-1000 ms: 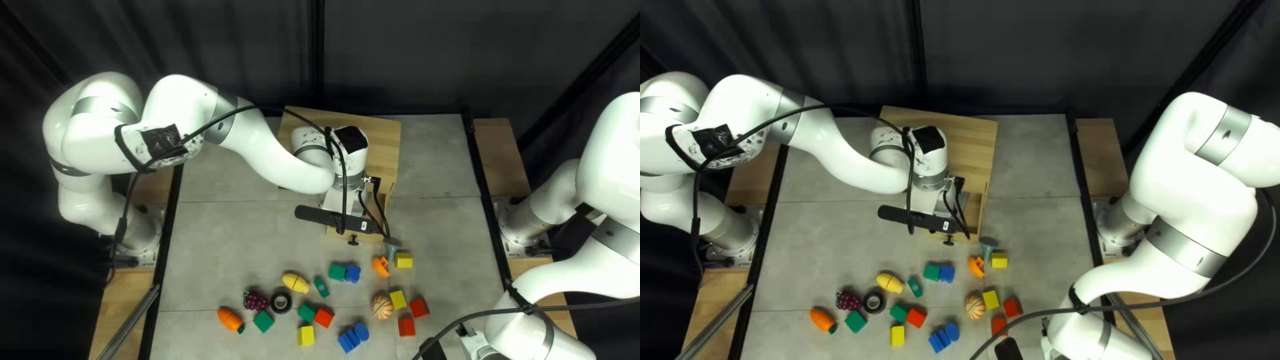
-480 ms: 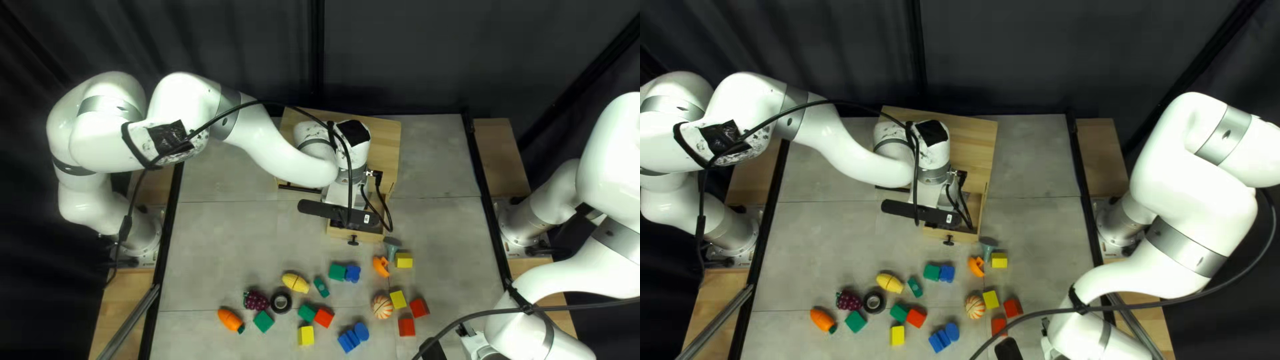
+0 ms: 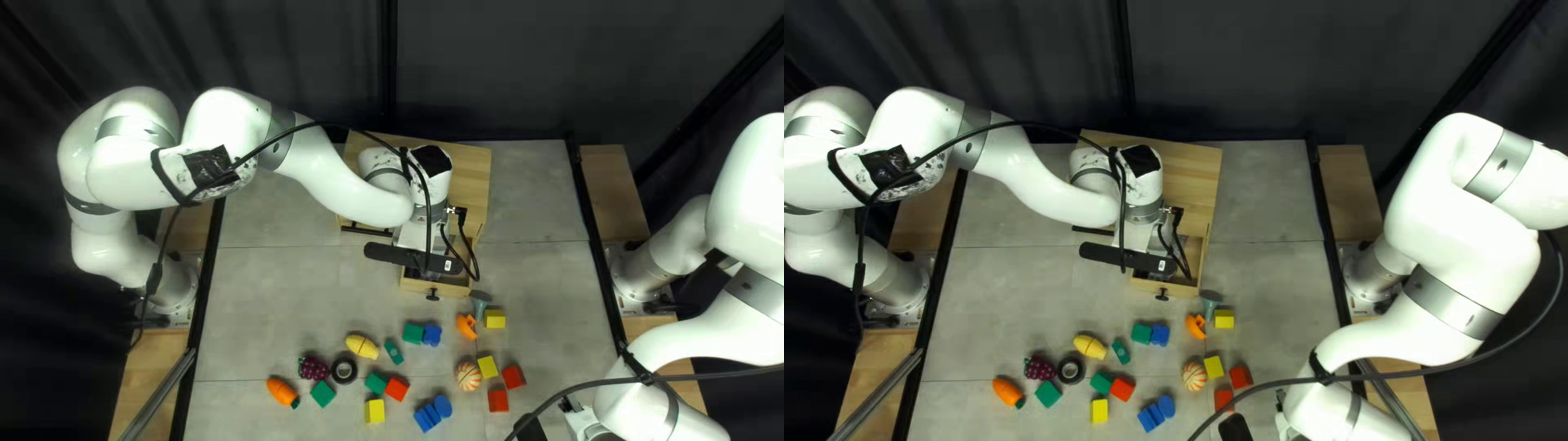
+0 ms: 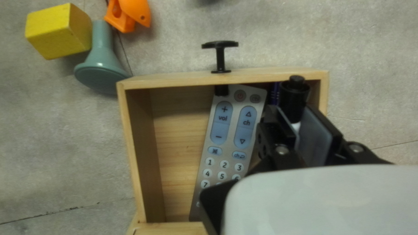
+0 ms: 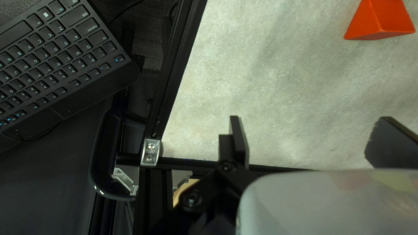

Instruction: Open drawers and place objects into drawer and close

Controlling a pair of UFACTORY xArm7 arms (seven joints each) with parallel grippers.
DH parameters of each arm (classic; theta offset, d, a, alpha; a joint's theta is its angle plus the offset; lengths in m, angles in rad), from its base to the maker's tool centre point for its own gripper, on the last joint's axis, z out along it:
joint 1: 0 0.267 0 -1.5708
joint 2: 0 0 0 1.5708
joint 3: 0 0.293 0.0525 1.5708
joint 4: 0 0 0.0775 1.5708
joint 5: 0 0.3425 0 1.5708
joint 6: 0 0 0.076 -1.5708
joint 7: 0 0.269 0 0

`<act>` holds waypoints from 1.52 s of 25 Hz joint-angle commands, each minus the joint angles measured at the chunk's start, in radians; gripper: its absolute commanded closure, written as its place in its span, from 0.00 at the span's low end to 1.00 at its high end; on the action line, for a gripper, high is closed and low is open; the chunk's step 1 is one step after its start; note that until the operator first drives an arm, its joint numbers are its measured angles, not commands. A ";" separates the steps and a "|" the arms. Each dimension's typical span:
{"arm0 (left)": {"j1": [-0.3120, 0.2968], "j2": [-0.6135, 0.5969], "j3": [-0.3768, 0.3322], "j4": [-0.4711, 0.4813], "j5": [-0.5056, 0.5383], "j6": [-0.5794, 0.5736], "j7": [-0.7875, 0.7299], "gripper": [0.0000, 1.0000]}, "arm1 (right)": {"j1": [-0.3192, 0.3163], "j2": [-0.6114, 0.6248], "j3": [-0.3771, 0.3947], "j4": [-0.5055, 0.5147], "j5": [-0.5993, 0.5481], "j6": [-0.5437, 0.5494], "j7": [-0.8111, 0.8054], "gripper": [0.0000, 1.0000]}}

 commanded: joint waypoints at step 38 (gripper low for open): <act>-0.034 0.016 0.030 0.010 0.052 -0.033 -0.077 0.81 | 0.000 0.000 0.000 0.000 0.000 0.000 0.000 0.00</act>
